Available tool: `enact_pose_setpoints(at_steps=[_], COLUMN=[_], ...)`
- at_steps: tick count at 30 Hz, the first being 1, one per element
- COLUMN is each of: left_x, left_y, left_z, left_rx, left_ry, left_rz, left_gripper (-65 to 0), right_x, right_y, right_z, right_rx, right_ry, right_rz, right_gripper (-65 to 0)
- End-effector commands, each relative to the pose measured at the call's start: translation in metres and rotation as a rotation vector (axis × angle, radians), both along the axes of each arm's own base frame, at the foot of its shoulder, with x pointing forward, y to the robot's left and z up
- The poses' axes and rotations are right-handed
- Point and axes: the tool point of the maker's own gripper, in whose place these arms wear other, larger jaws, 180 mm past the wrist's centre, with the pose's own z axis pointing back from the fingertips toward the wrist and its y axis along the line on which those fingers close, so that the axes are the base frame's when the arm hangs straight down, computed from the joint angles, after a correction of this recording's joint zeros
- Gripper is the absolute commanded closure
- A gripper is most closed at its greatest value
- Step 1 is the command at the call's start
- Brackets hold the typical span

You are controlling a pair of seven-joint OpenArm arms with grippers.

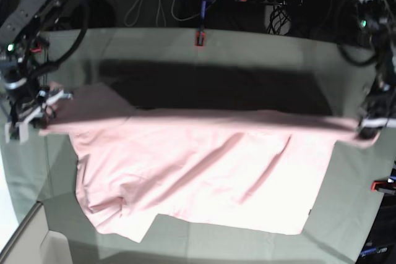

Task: Layout the t-shirt on the table in an organized manner, then fold the t-shirt properly
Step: 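Lift the shirt high with both grippers and flip it over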

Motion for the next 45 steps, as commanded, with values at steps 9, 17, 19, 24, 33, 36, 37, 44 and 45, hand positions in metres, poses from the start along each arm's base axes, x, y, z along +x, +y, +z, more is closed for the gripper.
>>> enact_pose_setpoints(at_steps=[9, 17, 19, 24, 33, 36, 37, 44, 45], left_x=[0.118, 0.204, 0.224, 0.272, 0.299, 0.299, 0.298, 0.286, 0.285], left_y=[-0.068, -0.095, -0.101, -0.117, -0.14, -0.141, -0.141, -0.108, -0.106], left_z=[0.092, 0.13, 0.148, 0.212, 0.352, 0.352, 0.353, 0.357, 0.338], left_rx=[0.092, 0.179, 0.184, 0.183, 0.171, 0.169, 0.161, 0.212, 0.214], left_ry=[-0.217, -0.201, -0.212, -0.25, -0.434, -0.437, -0.44, -0.463, -0.437], left_rz=[-0.226, -0.307, -0.32, -0.346, -0.36, -0.36, -0.359, -0.314, -0.315], left_gripper=[-0.2, -0.2, -0.2, -0.2, -0.2, -0.2, -0.2, -0.2, -0.2], right_x=[0.096, 0.184, 0.205, 0.258, 0.298, 0.299, 0.297, 0.252, 0.246], right_y=[0.008, -0.004, -0.008, -0.022, -0.026, -0.022, -0.023, -0.057, -0.058], right_z=[0.093, 0.14, 0.155, 0.232, 0.32, 0.319, 0.322, 0.383, 0.387], right_rx=[-0.113, -0.093, -0.082, -0.018, 0.019, 0.01, 0.004, -0.116, -0.125], right_ry=[-0.192, -0.216, -0.222, -0.359, -0.469, -0.457, -0.462, -0.557, -0.572], right_rz=[0.14, 0.206, 0.222, 0.242, 0.306, 0.314, 0.31, 0.195, 0.18], right_gripper=[0.0, 0.0, 0.0, 0.0, 0.0, 0.0, 0.0, 0.0, 0.0])
